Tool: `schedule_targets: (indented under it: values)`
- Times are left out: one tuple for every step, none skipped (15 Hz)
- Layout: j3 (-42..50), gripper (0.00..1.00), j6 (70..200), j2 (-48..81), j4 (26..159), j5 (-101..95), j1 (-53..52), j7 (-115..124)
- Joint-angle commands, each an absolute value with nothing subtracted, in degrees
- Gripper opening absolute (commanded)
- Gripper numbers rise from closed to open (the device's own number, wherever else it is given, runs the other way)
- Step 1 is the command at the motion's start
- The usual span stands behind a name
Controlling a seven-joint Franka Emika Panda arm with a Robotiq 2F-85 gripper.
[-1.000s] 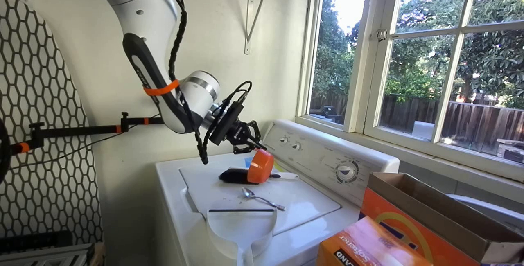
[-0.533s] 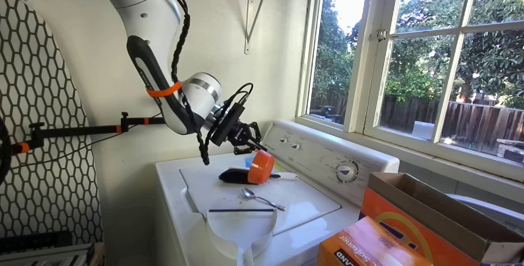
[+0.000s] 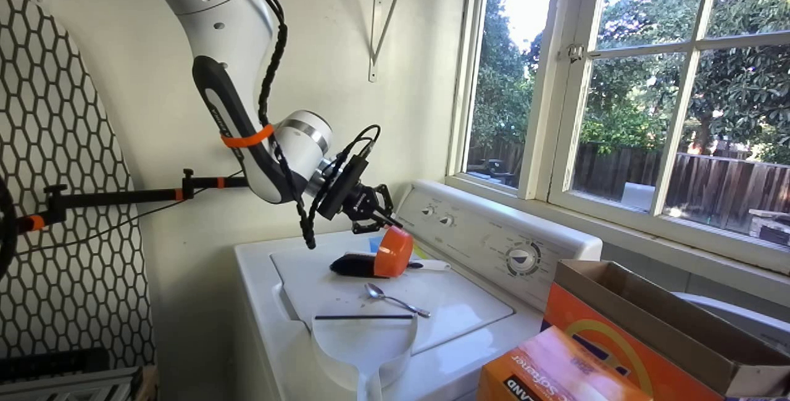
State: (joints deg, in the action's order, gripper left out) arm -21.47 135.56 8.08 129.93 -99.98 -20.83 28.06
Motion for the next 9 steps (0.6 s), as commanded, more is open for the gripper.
schedule_targets:
  values:
    - [-21.93,0.01,133.22,8.82,129.17,-101.26,-21.56,27.03]
    - [-21.96,0.01,133.01,8.86,129.08,-101.28,-21.67,26.88]
    - [-22.01,0.01,132.9,8.89,129.03,-101.28,-21.73,26.82]
    - [-22.03,0.01,132.81,8.92,129.0,-101.28,-21.8,26.71]
    - [-22.06,0.01,132.77,8.98,128.94,-101.29,-21.84,26.63]
    - [-22.1,0.01,132.8,9.26,128.75,-101.39,-21.89,26.57]
    - [-22.14,0.01,132.87,9.45,128.63,-101.42,-21.91,26.45]
    - [-22.17,0.01,132.79,9.62,128.55,-101.47,-21.95,26.32]
    - [-22.2,0.01,132.55,9.74,128.51,-101.57,-22.02,26.06]
